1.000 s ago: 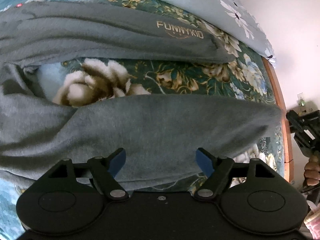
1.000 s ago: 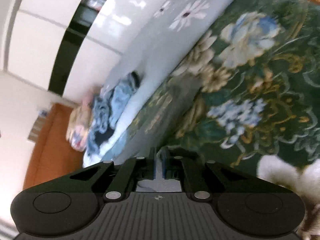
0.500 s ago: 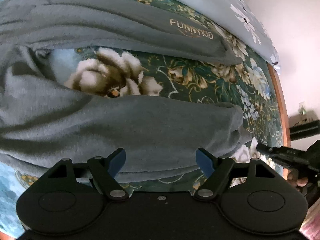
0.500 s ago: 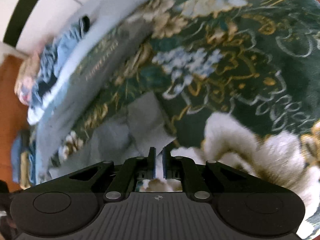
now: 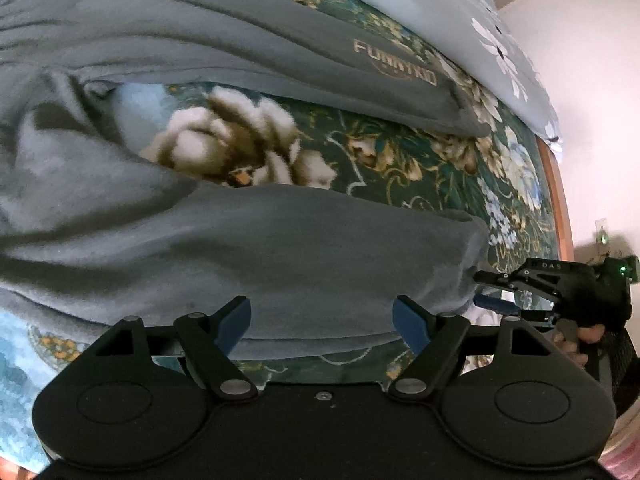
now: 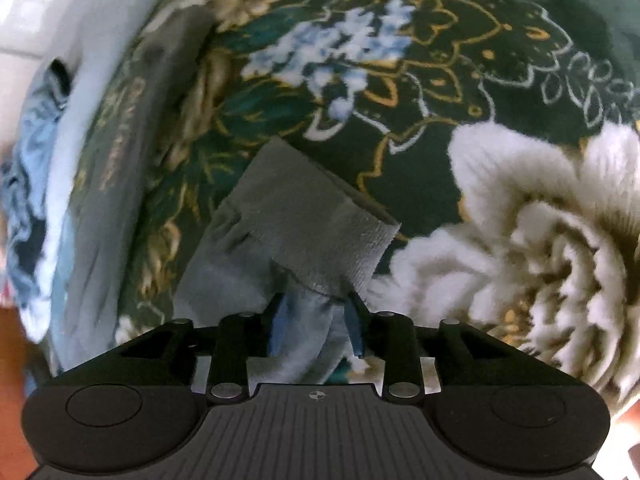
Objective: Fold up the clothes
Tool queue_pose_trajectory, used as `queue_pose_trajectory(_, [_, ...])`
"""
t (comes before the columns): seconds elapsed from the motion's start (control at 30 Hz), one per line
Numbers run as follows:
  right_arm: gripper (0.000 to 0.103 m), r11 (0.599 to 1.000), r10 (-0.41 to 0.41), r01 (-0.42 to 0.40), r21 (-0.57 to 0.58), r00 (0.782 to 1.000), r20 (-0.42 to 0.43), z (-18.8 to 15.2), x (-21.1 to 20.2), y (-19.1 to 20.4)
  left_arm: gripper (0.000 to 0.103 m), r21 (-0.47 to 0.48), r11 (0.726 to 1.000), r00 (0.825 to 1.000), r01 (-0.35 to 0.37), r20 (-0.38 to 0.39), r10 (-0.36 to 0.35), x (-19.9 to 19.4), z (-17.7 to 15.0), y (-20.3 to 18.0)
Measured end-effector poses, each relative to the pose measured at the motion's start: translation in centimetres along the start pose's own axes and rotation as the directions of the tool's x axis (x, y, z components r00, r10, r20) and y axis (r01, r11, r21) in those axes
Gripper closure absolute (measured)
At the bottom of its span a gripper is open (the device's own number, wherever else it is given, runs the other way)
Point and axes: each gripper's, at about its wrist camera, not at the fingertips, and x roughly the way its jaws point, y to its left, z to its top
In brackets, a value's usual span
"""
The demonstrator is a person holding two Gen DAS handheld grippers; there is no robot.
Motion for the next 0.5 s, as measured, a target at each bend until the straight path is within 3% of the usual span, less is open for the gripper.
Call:
queue_pose_trajectory(0.2, [0.072,0.995,-0.092,0.092,0.03,0.996,-0.001,-1.1,1.2,1.5,0.026,-0.023,1.0,1.0,0.005,0.016,-0.005,-1.0,0.5,1.7])
queue_pose_trajectory(0.3, [0.086,0.99,-0.138,0.136,0.04,0.99,0.034,-1.7,1.8,1.8,0.026,-0.035,0.999,1.0,0.008,0.021,-0.008,-1.5,0.9,2.6])
queue_pose_trajectory(0.37, [0.095,0.99,-0.126,0.122,0.069,0.99,0.057,-2.1,1.6,1.4,0.026,-0.038,0.999,1.0,0.01,0.026,-0.009,-1.9,1.2,3.2])
queue_pose_trajectory(0.5, [0.101,0.99,-0.126,0.116,0.085,0.984,0.128,-3.4,-0.6,0.6,0.026,-0.041,0.999,0.999,0.018,0.042,-0.016,-3.2,1.9,4.5])
